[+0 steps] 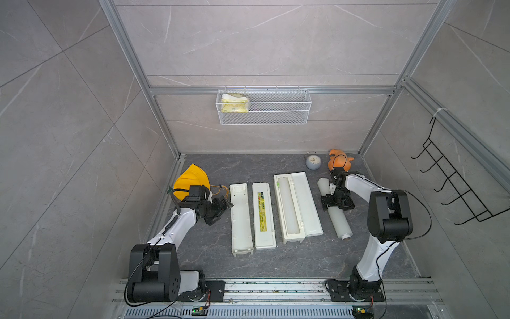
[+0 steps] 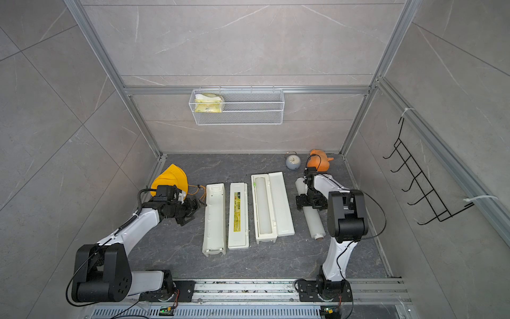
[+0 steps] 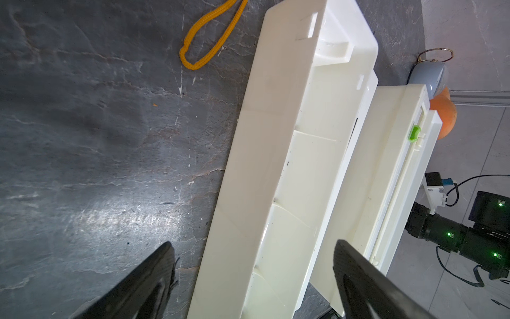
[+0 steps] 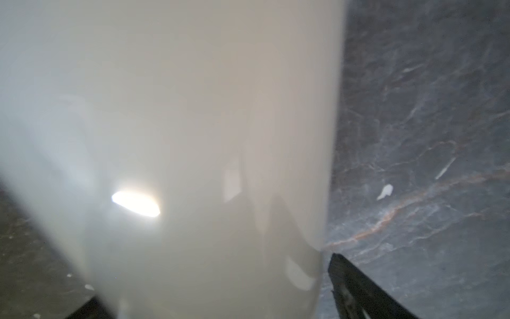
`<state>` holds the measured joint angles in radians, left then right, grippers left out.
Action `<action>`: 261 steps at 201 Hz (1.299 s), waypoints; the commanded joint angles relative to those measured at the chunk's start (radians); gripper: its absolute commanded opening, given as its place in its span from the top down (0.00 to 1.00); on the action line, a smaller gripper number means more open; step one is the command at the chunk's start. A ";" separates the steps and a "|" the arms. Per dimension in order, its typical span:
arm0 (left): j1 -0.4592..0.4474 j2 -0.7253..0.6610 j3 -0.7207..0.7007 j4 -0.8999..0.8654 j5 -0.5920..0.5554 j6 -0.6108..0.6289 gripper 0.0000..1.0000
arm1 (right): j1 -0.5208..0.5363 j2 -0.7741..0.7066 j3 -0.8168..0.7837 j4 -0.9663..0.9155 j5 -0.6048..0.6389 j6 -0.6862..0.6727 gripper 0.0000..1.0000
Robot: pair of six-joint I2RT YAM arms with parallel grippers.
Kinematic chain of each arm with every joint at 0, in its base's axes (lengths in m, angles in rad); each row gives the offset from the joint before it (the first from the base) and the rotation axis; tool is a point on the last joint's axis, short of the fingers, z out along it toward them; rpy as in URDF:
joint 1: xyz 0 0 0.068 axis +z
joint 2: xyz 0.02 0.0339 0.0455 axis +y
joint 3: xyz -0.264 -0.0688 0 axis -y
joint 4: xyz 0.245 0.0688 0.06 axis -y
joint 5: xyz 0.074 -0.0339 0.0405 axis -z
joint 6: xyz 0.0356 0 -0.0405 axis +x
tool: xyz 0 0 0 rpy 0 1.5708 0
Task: Put plastic wrap rolls into dispensers
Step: Pick up the plastic wrap from the center of the board.
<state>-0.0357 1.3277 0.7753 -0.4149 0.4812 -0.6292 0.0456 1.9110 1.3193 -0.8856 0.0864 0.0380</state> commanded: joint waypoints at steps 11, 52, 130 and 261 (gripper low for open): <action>-0.002 -0.020 0.000 0.015 0.022 0.005 0.09 | 0.013 -0.010 -0.018 0.058 0.042 0.009 0.03; -0.003 -0.037 -0.010 0.009 0.015 0.001 0.09 | 0.015 -0.009 -0.021 0.079 0.050 0.019 0.19; -0.002 -0.046 0.005 -0.004 0.006 0.005 0.09 | 0.017 -0.045 0.007 0.027 -0.013 0.048 0.69; 0.036 -0.134 0.020 -0.023 -0.023 -0.005 0.09 | 0.248 -0.386 0.232 -0.103 -0.255 0.298 0.69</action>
<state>-0.0074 1.2343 0.7818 -0.4450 0.4450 -0.6300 0.1997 1.5814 1.4967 -0.9977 -0.0162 0.2298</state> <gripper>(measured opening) 0.912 0.667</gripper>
